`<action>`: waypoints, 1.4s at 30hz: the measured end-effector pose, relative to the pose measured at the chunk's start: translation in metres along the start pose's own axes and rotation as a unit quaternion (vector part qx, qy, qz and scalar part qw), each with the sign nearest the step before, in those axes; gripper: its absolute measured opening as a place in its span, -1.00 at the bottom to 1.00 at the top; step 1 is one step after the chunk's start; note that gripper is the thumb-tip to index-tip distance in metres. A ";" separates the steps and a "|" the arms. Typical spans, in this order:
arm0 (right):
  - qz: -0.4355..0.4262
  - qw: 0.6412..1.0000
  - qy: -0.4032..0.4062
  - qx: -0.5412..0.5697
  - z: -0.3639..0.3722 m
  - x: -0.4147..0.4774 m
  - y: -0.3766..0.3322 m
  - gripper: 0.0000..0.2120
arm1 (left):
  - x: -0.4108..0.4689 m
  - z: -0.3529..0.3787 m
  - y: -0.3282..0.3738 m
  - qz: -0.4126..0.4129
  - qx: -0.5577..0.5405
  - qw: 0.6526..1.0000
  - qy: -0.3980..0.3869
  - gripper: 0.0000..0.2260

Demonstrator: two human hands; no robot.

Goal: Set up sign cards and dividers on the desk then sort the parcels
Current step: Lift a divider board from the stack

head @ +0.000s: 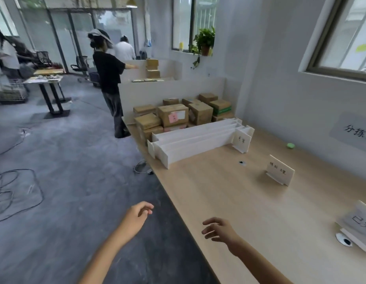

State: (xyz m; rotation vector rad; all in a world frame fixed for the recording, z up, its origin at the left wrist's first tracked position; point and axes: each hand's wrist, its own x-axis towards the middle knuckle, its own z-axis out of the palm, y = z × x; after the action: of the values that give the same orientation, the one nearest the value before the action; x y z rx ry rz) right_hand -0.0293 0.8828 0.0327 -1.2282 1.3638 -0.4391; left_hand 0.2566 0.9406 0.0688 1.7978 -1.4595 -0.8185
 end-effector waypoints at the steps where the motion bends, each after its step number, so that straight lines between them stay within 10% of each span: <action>1: -0.003 1.000 -0.002 -0.002 0.003 0.012 -0.008 -0.75 | 0.007 -0.006 -0.006 -0.002 0.002 1.000 0.005 -0.70; 21: -0.006 0.995 0.098 0.005 0.000 0.365 -0.217 -0.71 | 0.366 -0.086 -0.024 0.021 0.026 0.999 -0.012 -0.77; 31: 0.049 0.968 0.242 0.036 0.005 0.486 -0.242 -0.78 | 0.558 -0.047 -0.024 0.059 0.073 0.980 -0.173 -0.76; 42: 0.209 0.935 0.284 -0.046 0.018 0.577 -0.271 -0.21 | 0.742 0.003 0.030 0.241 0.109 0.896 -0.357 -0.75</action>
State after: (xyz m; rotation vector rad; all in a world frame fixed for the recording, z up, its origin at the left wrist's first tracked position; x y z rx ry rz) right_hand 0.2350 0.3057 -0.0254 -0.8712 2.1079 -0.4456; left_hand 0.3684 0.2071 0.0498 1.2030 -2.4260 -1.1372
